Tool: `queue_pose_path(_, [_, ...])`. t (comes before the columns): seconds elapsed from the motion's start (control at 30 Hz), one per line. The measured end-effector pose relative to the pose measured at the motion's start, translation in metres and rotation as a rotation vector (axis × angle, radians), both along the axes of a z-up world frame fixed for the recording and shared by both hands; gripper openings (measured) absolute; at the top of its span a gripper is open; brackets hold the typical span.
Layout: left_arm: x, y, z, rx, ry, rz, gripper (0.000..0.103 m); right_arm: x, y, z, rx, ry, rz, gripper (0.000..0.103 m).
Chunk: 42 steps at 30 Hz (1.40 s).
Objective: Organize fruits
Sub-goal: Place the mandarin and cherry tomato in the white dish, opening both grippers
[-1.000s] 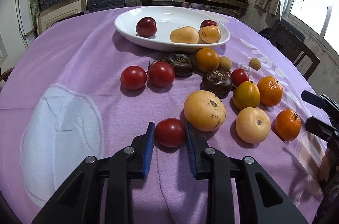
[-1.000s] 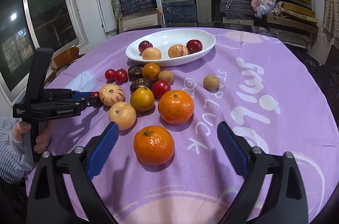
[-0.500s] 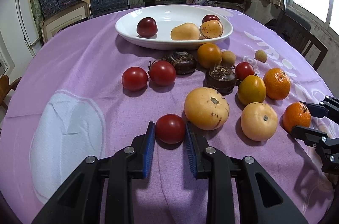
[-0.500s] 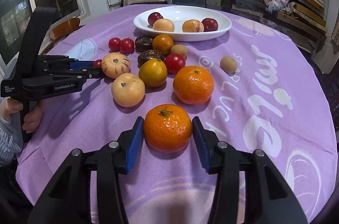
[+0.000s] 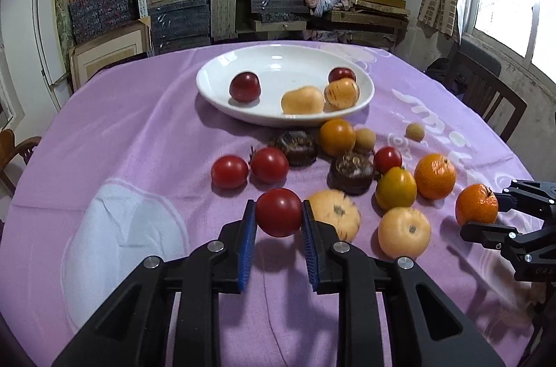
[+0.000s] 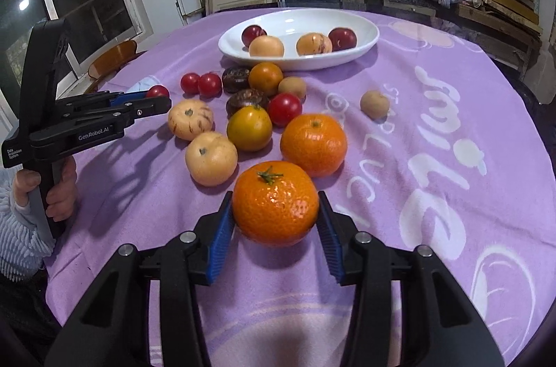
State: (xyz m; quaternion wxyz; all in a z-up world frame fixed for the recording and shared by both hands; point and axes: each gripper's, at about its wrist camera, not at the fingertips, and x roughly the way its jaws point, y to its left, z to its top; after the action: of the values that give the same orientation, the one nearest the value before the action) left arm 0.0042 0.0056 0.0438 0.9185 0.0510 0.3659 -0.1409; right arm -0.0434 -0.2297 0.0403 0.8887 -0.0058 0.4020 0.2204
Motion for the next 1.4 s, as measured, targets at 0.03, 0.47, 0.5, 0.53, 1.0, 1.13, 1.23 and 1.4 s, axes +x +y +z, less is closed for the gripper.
queue_pose_path(0.03, [0.008,0.0,0.01,0.007,-0.021,0.014,0.025,0.005,-0.001,0.012,-0.005,-0.031,-0.009,0.045])
queue_pose_path(0.47, [0.184,0.0,0.04,-0.036,0.09,0.158,0.026,0.202,0.021,0.063,-0.033,-0.059,-0.122,0.045])
queue_pose_path(0.5, [0.195,0.001,0.036,-0.039,0.109,0.166,0.026,0.219,0.026,0.059,-0.039,-0.04,-0.12,0.045])
queue_pose_path(0.53, [0.204,0.001,0.031,-0.038,0.129,0.166,0.026,0.234,0.031,0.055,-0.042,-0.02,-0.117,0.045])
queue_pose_path(1.0, [0.232,0.013,0.011,-0.11,0.199,0.181,0.067,0.284,0.04,0.032,-0.055,0.035,-0.117,0.06])
queue_pose_path(1.13, [0.202,0.031,0.032,-0.155,0.169,0.201,0.073,0.244,0.017,0.061,0.003,-0.039,-0.138,0.073])
queue_pose_path(1.23, [0.161,0.041,0.043,-0.126,0.113,0.209,0.082,0.197,-0.003,0.076,0.019,-0.123,-0.17,0.089])
queue_pose_path(1.4, [0.088,0.041,0.033,-0.075,0.067,0.185,0.088,0.114,-0.033,0.071,0.067,-0.192,-0.206,0.094])
